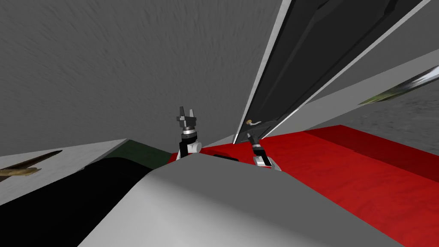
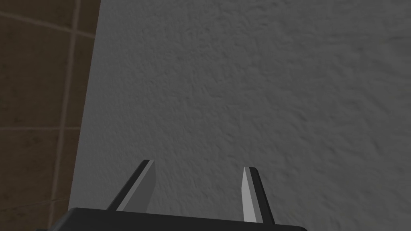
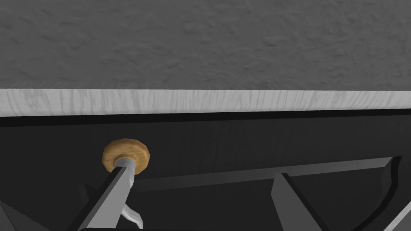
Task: Pull the door open
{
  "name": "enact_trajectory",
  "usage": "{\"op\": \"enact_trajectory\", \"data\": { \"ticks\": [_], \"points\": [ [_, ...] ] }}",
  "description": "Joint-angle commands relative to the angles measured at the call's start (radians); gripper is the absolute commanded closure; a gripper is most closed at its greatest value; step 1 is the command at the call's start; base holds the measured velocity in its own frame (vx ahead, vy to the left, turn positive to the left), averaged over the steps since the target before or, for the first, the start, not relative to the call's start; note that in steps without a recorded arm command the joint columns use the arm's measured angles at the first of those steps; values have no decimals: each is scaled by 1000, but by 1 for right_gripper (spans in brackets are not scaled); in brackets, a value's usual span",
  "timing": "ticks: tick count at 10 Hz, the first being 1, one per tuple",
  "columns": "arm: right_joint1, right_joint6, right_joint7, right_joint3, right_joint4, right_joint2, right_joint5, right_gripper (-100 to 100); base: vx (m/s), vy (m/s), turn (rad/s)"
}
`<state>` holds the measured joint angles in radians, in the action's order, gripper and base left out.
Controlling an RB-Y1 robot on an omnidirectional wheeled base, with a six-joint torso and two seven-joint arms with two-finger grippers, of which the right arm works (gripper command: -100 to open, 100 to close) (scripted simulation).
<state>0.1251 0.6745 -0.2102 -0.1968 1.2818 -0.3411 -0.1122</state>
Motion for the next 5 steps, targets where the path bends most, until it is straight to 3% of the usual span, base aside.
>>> {"op": "enact_trajectory", "data": {
  "ticks": [1,3,5],
  "points": [
    [-19,13,-6,-7,-50,-18,-8,-100,50,-133,165],
    [-30,19,-9,-11,-87,-26,-12,-100,32,-74,43],
    [-52,31,-13,-20,-145,-43,-21,-100,34,-114,141]
  ]
}}
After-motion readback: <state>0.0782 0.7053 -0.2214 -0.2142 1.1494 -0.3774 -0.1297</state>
